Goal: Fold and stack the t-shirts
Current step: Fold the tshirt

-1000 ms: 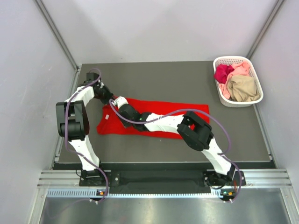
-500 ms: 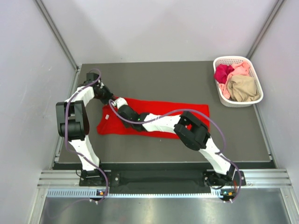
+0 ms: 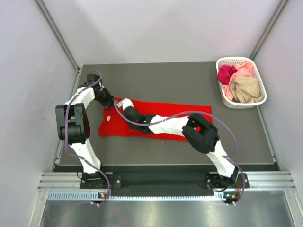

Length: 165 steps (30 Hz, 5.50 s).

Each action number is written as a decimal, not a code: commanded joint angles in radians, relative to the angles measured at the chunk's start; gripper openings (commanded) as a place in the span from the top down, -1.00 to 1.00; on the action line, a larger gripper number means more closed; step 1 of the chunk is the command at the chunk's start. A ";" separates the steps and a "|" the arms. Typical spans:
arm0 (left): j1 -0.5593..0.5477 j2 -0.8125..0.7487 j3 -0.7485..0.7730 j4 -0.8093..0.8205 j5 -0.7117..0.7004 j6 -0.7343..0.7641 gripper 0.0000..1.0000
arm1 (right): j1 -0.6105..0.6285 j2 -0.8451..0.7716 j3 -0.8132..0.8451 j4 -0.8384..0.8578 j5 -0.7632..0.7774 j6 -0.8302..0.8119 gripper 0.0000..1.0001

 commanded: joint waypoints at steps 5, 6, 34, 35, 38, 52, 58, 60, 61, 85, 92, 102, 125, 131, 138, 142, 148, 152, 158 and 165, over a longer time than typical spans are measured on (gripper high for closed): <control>0.004 -0.092 0.033 -0.157 -0.109 0.085 1.00 | 0.007 -0.202 -0.121 0.055 -0.014 -0.023 1.00; 0.005 -0.107 0.021 -0.166 -0.112 0.092 1.00 | 0.007 -0.217 -0.129 0.058 -0.028 -0.026 1.00; -0.010 -0.313 -0.317 -0.260 -0.205 0.105 0.61 | 0.026 -0.323 -0.369 0.090 -0.209 -0.019 0.80; -0.010 -0.315 -0.300 -0.265 -0.225 0.106 0.55 | 0.026 -0.323 -0.369 0.090 -0.209 -0.014 0.75; -0.009 -0.301 -0.209 -0.280 -0.271 0.111 0.30 | 0.026 -0.346 -0.364 0.087 -0.229 0.003 0.51; -0.006 -0.027 0.111 -0.098 -0.097 0.177 0.21 | -0.072 -0.436 -0.335 -0.008 -0.174 0.122 0.31; -0.004 0.141 0.223 -0.067 -0.060 0.218 0.21 | -0.218 -0.407 -0.327 -0.019 -0.134 0.189 0.35; -0.006 0.165 0.254 -0.043 -0.046 0.221 0.21 | -0.270 -0.404 -0.338 -0.003 -0.116 0.187 0.35; -0.006 0.179 0.261 -0.035 -0.044 0.220 0.21 | -0.290 -0.403 -0.355 0.009 -0.116 0.186 0.35; 0.037 0.353 0.316 -0.088 -0.320 0.089 0.23 | -0.721 -0.318 -0.479 -0.129 0.153 0.418 0.50; 0.044 0.342 0.339 -0.096 -0.281 0.045 0.21 | -0.735 -0.346 -0.516 -0.120 0.160 0.534 0.49; 0.033 0.115 0.367 -0.197 -0.259 0.065 0.12 | -0.747 -0.470 -0.490 -0.120 -0.037 0.450 0.27; -0.104 -0.212 -0.338 -0.062 -0.260 -0.044 0.14 | -0.729 -0.910 -0.720 -0.171 -0.275 0.268 -0.99; -0.102 -0.167 -0.326 -0.070 -0.354 -0.044 0.14 | -0.707 -0.884 -0.714 -0.137 -0.320 0.277 -0.99; -0.098 -0.088 -0.228 -0.091 -0.451 -0.021 0.17 | -0.689 -0.869 -0.720 -0.112 -0.286 0.325 -0.99; -0.090 -0.046 -0.196 -0.087 -0.471 -0.019 0.17 | -0.686 -0.828 -0.689 -0.160 -0.298 0.314 -0.99; -0.044 0.044 -0.104 -0.121 -0.515 -0.009 0.17 | -0.703 -0.794 -0.678 -0.165 -0.226 0.258 -0.99; -0.021 0.090 -0.075 -0.130 -0.494 -0.012 0.17 | -0.752 -0.766 -0.691 -0.157 -0.105 0.264 -0.98; -0.012 0.101 -0.072 -0.128 -0.501 -0.001 0.18 | -0.819 -0.700 -0.724 -0.151 -0.093 0.302 -0.45; -0.012 0.032 -0.130 -0.107 -0.391 -0.003 0.11 | -0.838 -0.717 -0.827 -0.095 -0.042 0.325 0.25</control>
